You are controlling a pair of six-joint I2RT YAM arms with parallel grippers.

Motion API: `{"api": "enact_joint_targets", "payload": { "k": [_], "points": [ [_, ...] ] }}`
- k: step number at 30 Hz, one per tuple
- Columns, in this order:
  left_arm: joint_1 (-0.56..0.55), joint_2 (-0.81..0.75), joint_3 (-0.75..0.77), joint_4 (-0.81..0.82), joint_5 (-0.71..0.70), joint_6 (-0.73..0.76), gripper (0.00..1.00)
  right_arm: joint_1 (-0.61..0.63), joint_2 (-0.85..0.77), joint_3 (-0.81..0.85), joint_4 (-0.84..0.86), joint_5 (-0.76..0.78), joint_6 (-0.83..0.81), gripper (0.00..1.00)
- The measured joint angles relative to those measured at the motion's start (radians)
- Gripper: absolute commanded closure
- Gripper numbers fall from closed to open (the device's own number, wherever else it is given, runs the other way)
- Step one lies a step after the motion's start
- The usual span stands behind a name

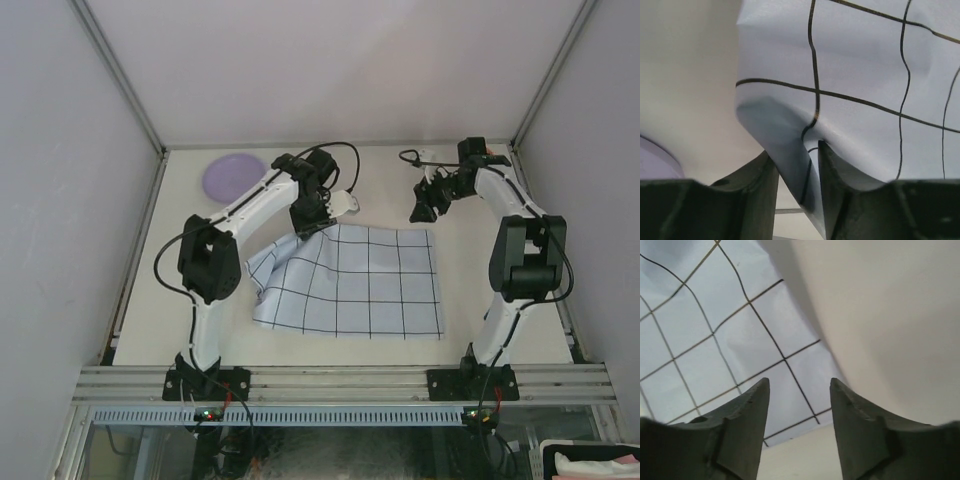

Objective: Set the dinner table for one person
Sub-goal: Flatten out the napkin at the center of the board.

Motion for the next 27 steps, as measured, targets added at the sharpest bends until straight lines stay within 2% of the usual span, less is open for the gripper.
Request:
{"api": "enact_joint_targets", "payload": {
  "k": [4,6,11,12,17,20,24,27],
  "points": [
    [0.0,0.013,0.01,0.02,-0.041,0.003,0.48,-0.039,-0.005,0.011,0.048,-0.011,0.011,0.38],
    [0.002,0.008,0.015,0.025,-0.053,0.003,0.4,-0.05,-0.032,0.012,0.065,-0.022,0.016,0.36],
    [0.023,-0.094,-0.004,0.046,-0.078,0.002,0.06,-0.027,-0.216,-0.082,0.082,-0.032,0.007,0.22],
    [0.032,-0.139,-0.023,0.053,-0.082,0.001,0.03,-0.002,-0.274,-0.124,0.084,-0.027,0.003,0.21],
    [0.097,-0.367,-0.134,0.068,-0.114,-0.004,0.0,0.165,-0.483,-0.344,0.146,0.017,0.005,0.2],
    [0.156,-0.493,-0.232,0.073,-0.122,0.003,0.0,0.249,-0.526,-0.435,0.148,0.053,0.008,0.2],
    [0.212,-0.595,-0.397,0.076,-0.133,0.01,0.0,0.273,-0.528,-0.457,0.15,0.083,0.026,0.19],
    [0.218,-0.585,-0.435,0.057,-0.119,0.009,0.0,0.273,-0.539,-0.457,0.166,0.093,0.038,0.19]
  ]
}}
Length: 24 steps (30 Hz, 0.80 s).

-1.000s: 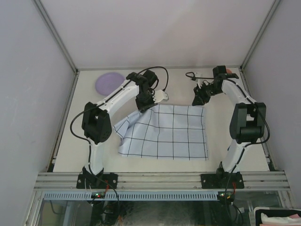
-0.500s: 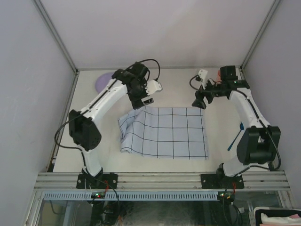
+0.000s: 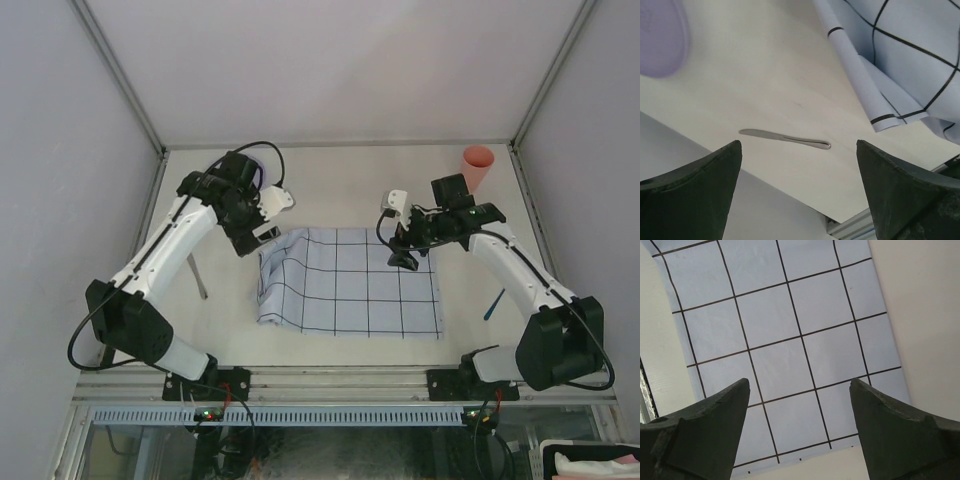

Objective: Set the dinner table for one person
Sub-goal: Flatten out the napkin at the center of the board.

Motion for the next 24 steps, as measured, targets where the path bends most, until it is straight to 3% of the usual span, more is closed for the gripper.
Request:
{"api": "enact_joint_targets", "payload": {
  "k": [7,17,24],
  "points": [
    [0.0,0.02,0.012,-0.027,0.118,-0.069,0.0,0.002,-0.022,0.0,0.005,0.03,0.017,0.18],
    [0.0,0.069,0.143,-0.037,0.246,-0.286,0.01,0.014,-0.084,-0.068,0.026,0.06,0.021,0.17],
    [-0.005,0.129,0.074,-0.013,0.285,-0.404,0.03,0.014,-0.112,-0.095,0.032,0.077,0.02,0.17]
  ]
}}
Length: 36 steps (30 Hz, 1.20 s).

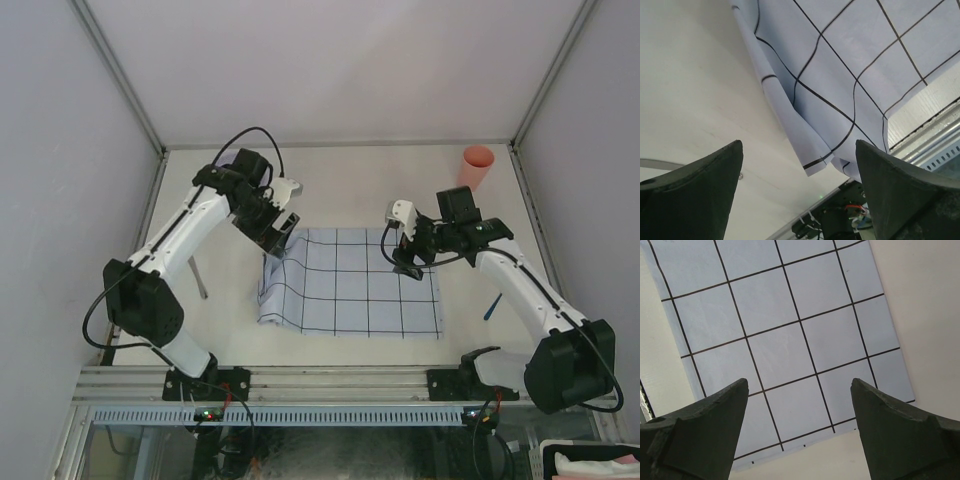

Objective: Set the dinner table for one person
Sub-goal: Flatten out the napkin at the center of the board.

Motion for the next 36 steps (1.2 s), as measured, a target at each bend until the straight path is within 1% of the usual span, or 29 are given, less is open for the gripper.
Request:
{"api": "enact_joint_targets", "payload": {
  "k": [2,5,8,10,11,14,15,16,17,22,25,27,31,34,36],
  "points": [
    [-0.007,0.0,-0.034,0.002,-0.007,-0.015,0.04,0.0,-0.015,-0.011,0.003,0.0,0.0,0.17],
    [-0.019,0.0,-0.068,0.002,-0.019,-0.032,0.09,0.0,-0.027,-0.021,0.007,0.0,0.0,0.17],
    [-0.024,0.0,-0.086,0.01,-0.037,-0.034,0.23,0.0,-0.028,-0.024,0.009,-0.002,0.0,0.16],
    [-0.024,0.005,-0.096,0.017,-0.045,-0.036,0.35,0.0,-0.028,-0.027,0.013,-0.004,0.0,0.16],
    [-0.024,0.01,-0.099,0.02,-0.051,-0.037,0.44,0.0,-0.028,-0.027,0.014,-0.005,0.0,0.16],
    [-0.024,0.032,-0.1,0.028,-0.058,-0.031,0.7,0.0,-0.028,-0.028,0.015,-0.008,0.0,0.16],
    [-0.024,0.039,-0.1,0.03,-0.059,-0.028,0.79,0.0,-0.028,-0.029,0.015,-0.008,0.0,0.16],
    [-0.024,0.045,-0.1,0.031,-0.06,-0.026,0.93,0.0,-0.028,-0.029,0.015,-0.009,0.0,0.16],
    [-0.024,0.05,-0.1,0.032,-0.061,-0.026,0.99,0.0,-0.028,-0.029,0.015,-0.008,0.0,0.16],
    [-0.024,0.063,-0.096,0.025,-0.083,-0.02,1.0,-0.001,-0.036,-0.044,0.021,-0.009,0.0,0.16],
    [-0.024,0.078,-0.057,-0.022,-0.09,-0.018,1.0,-0.001,-0.04,-0.056,0.023,-0.01,0.0,0.16],
    [-0.024,0.103,0.027,-0.085,-0.098,-0.012,1.0,0.0,-0.04,-0.064,0.023,-0.01,-0.001,0.16],
    [-0.026,0.138,0.26,-0.191,-0.137,0.0,1.0,0.011,-0.014,-0.068,0.025,-0.009,-0.008,0.16],
    [-0.029,0.14,0.426,-0.247,-0.187,0.012,0.94,0.032,0.039,-0.069,0.028,0.001,-0.011,0.15],
    [-0.029,0.139,0.478,-0.263,-0.216,0.024,0.9,0.048,0.071,-0.069,0.03,0.01,-0.014,0.15]
  ]
}}
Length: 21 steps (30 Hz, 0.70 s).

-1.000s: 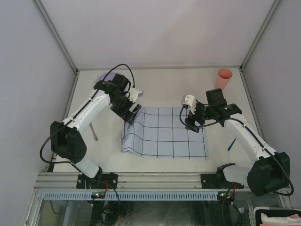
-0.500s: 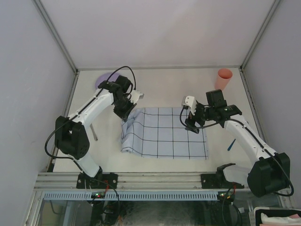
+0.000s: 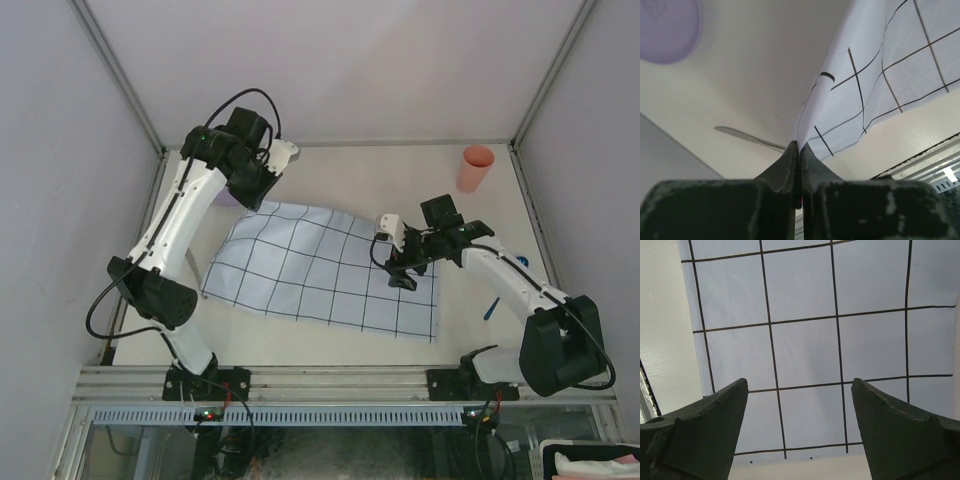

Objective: Set the dinner table for one person
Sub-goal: Flatten out the napkin at the center of the board.

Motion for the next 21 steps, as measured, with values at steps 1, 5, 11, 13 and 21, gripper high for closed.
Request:
{"api": "enact_joint_targets", "payload": {
  "k": [1,5,11,13,21],
  "points": [
    [0.0,-0.002,0.005,-0.003,-0.013,0.006,0.88,0.008,0.009,0.0,0.0,0.005,-0.001,0.15],
    [0.006,-0.003,-0.087,0.005,-0.04,0.026,0.88,0.028,0.013,-0.004,0.001,0.013,-0.002,0.15],
    [0.026,-0.001,-0.39,0.093,-0.082,0.049,0.89,0.03,0.009,-0.004,-0.002,0.014,-0.005,0.15],
    [0.046,-0.001,-0.444,0.124,-0.098,0.061,0.89,0.031,0.009,-0.004,-0.005,0.013,-0.012,0.15],
    [0.163,-0.001,-0.459,0.24,-0.173,0.109,0.43,0.039,0.012,-0.004,-0.01,0.015,-0.02,0.14]
  ]
}}
